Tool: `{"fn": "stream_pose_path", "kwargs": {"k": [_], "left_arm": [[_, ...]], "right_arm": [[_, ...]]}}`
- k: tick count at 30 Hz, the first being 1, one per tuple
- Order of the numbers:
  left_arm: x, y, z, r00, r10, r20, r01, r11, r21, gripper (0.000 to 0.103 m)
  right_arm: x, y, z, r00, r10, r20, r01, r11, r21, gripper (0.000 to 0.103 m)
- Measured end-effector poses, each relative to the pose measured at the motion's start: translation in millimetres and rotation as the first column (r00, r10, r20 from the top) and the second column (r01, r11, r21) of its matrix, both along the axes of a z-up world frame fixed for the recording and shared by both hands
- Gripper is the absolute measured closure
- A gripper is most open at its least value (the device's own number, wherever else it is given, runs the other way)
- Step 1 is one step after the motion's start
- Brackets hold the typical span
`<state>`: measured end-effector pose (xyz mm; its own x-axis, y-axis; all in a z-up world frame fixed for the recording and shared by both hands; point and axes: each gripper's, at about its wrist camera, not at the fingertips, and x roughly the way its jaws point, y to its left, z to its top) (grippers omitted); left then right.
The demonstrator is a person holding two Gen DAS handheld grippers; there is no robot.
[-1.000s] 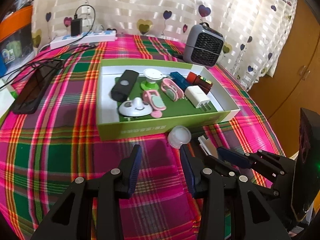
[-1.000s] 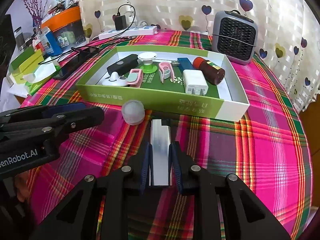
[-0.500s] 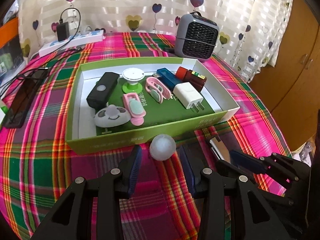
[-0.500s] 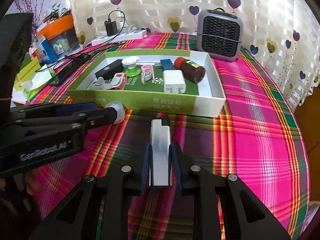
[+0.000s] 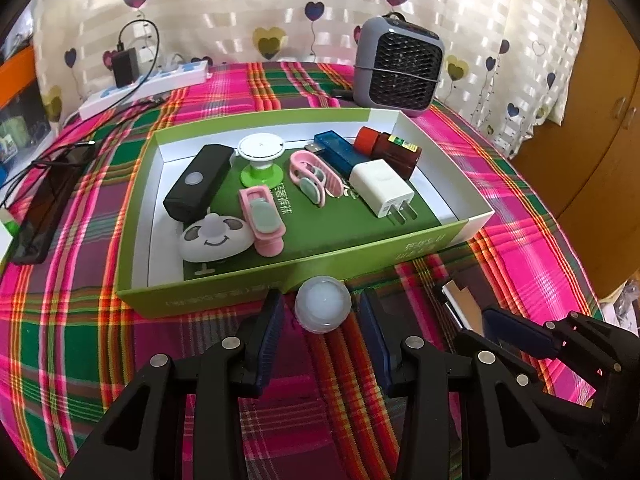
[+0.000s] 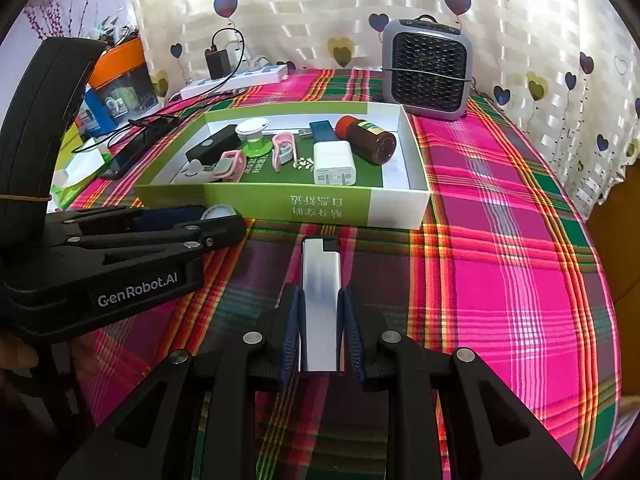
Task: Organize rigid objects
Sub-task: 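Carry the white cap toward the box while the right tool carries the silver bar there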
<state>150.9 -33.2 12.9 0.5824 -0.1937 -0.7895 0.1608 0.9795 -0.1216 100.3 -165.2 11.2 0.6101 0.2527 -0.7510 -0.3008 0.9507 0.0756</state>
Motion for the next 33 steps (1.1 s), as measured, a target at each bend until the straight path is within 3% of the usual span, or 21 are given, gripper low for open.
{"fn": "stream_pose_path", "kwargs": {"k": [9, 18, 33], "left_arm": [[0.1, 0.7, -0.2, 1.0, 0.005, 0.001, -0.005, 1.0, -0.006, 0.065], [0.1, 2.1, -0.2, 1.0, 0.006, 0.003, -0.006, 1.0, -0.013, 0.075], [-3.0, 1.1, 1.5, 1.0, 0.001, 0.019, 0.0, 1.0, -0.009, 0.076]], "right_arm": [[-0.4, -0.7, -1.1, 1.0, 0.003, -0.003, -0.003, 1.0, 0.001, 0.079], [-1.6, -0.9, -1.4, 1.0, 0.005, -0.004, -0.005, 1.0, -0.003, 0.079], [-2.0, -0.4, -2.2, 1.0, 0.005, -0.007, -0.005, 1.0, -0.003, 0.079]]}}
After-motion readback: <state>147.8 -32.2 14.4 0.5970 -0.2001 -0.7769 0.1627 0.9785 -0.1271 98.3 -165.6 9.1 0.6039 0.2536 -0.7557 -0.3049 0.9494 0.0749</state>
